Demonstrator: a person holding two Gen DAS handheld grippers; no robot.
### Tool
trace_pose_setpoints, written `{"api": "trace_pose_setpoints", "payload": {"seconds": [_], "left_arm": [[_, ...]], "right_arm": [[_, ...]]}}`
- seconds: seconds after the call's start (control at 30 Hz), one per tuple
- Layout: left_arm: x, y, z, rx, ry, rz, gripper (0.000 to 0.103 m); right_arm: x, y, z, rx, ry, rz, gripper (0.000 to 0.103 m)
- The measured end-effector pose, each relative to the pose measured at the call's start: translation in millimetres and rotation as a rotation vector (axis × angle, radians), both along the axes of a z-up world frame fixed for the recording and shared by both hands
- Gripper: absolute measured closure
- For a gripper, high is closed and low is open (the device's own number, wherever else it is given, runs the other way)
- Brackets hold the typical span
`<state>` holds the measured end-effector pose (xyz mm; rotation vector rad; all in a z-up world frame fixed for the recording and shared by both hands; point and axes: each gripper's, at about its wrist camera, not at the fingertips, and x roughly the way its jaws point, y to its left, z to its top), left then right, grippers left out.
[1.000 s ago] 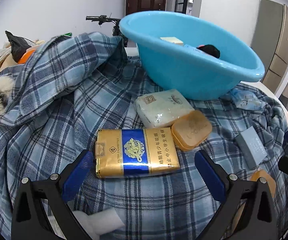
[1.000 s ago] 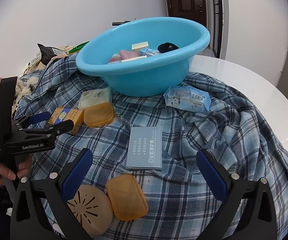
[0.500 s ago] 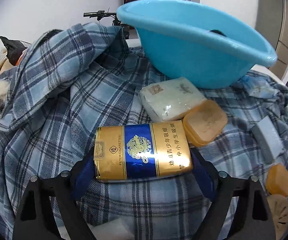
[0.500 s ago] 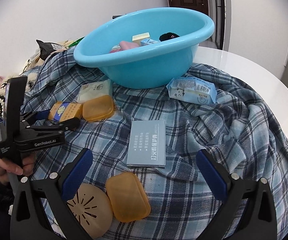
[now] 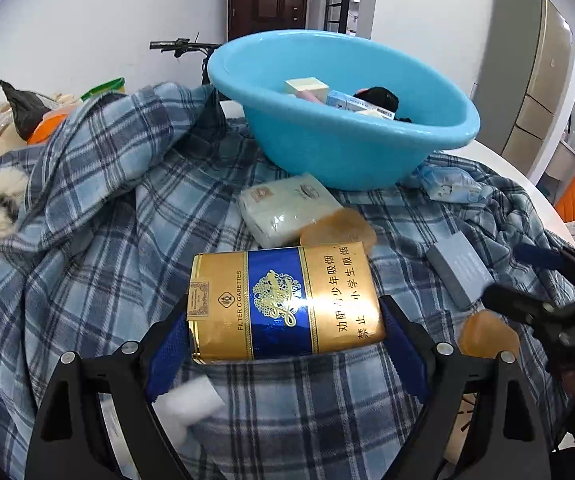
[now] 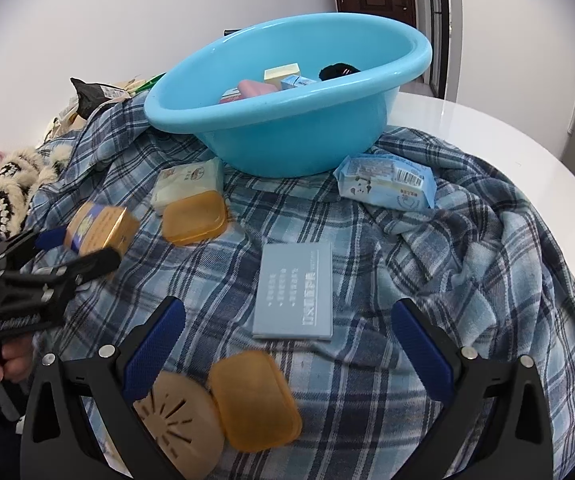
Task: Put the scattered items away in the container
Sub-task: 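Lift the gold-and-blue box with the left gripper while the right gripper reaches the grey-blue card box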
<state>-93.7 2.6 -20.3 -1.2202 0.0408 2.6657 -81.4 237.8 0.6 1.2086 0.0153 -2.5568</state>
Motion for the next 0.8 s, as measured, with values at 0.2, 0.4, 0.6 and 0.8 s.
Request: {"api": "trace_pose_setpoints", "payload": {"seconds": [0.2, 0.4, 0.6, 0.8], "left_arm": [[5.7, -5.4, -5.0, 0.017, -0.026, 0.013, 0.013], [5.2, -4.5, -3.8, 0.028, -0.026, 0.003, 0.013], [3.5, -1.9, -0.8, 0.038, -0.019, -0.003, 0.013], [5.0, 0.1, 2.1, 0.044, -0.01, -0.008, 0.013]], "right_arm": [[-13.4, -4.1, -8.7, 0.055, 0.019, -0.021, 0.0], [-22.1, -8.4, -19.7, 0.079, 0.014, -0.021, 0.0], [-27.0, -6.1, -27.4, 0.074, -0.006, -0.027, 0.035], [-17.4, -3.0, -15.7, 0.075, 0.015, -0.025, 0.056]]}}
